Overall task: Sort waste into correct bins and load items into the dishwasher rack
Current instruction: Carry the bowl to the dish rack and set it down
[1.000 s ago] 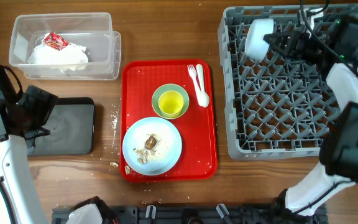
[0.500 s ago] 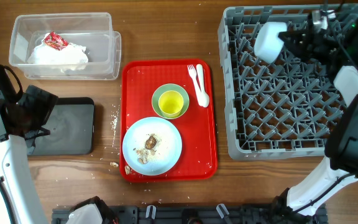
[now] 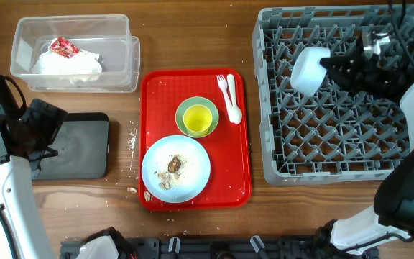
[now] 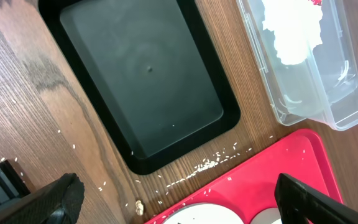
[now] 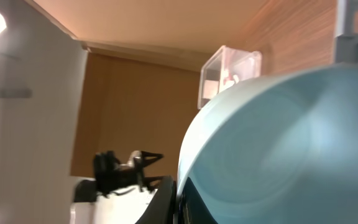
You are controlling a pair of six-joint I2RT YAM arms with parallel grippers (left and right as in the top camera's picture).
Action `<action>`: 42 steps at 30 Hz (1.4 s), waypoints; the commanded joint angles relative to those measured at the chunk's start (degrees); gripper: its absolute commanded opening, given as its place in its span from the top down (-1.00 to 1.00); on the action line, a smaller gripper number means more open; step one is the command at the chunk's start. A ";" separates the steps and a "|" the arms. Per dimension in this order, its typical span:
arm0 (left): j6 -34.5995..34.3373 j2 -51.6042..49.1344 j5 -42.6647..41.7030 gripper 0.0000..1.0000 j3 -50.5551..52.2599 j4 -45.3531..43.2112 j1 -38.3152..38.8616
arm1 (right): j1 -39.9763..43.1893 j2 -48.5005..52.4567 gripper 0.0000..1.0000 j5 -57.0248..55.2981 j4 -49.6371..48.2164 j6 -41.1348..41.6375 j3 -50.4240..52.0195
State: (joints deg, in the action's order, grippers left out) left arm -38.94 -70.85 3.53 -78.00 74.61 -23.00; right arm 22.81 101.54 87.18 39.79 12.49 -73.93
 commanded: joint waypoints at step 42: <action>-0.74 0.42 0.17 -0.99 0.00 0.00 -0.42 | 4.02 -2.91 0.56 -36.81 11.15 -6.97 -5.20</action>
State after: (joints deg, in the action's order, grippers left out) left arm -38.94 -70.85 3.53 -78.00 74.63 -23.00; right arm 24.40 101.12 59.37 50.41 6.50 -77.14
